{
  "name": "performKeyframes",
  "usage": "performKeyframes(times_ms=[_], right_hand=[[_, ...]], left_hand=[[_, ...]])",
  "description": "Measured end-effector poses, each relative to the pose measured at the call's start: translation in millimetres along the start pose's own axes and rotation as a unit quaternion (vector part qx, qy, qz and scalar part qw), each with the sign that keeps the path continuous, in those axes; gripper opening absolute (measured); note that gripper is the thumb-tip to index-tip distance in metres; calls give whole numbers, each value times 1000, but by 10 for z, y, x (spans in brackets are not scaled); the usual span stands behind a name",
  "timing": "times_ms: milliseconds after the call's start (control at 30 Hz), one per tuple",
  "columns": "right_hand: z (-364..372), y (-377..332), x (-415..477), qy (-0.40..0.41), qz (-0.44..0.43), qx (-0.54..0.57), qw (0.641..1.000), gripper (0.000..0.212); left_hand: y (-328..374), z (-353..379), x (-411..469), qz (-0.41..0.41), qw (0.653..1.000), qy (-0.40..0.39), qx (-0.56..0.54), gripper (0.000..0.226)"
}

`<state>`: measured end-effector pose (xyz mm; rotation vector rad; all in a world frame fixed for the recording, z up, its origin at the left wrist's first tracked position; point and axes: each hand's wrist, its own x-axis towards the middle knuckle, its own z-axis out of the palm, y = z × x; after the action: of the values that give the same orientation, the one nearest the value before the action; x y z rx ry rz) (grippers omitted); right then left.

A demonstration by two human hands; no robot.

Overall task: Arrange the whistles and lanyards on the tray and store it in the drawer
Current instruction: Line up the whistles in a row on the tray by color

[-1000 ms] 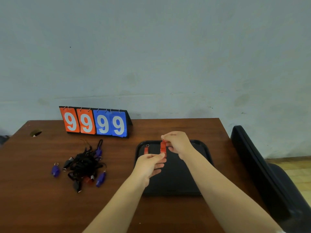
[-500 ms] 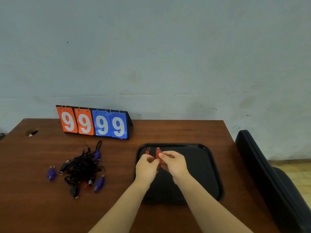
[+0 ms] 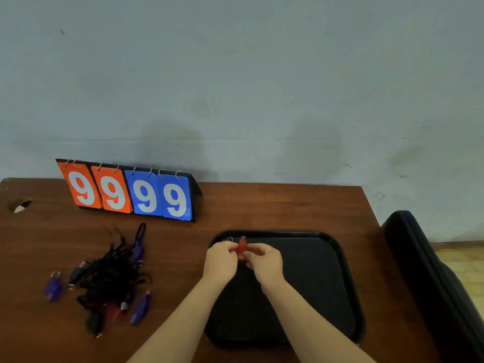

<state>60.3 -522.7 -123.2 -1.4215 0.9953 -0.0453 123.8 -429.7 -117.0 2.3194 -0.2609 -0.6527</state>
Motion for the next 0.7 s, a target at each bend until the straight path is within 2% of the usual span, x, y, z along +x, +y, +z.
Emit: performKeyframes(times_ms=[100,333,700], right_hand=[[62,68,143,15,11,-30,999,19],[143,182,249,26,24,-66,997,17],[210,167,292,19,-3,-135,991,20]], left_hand=[[-54,41,58,2,1000,11,7,31],[-287,-33,98,-9,988,151,-41,25],[-326,-39,230,-29,993,110,-15,29]])
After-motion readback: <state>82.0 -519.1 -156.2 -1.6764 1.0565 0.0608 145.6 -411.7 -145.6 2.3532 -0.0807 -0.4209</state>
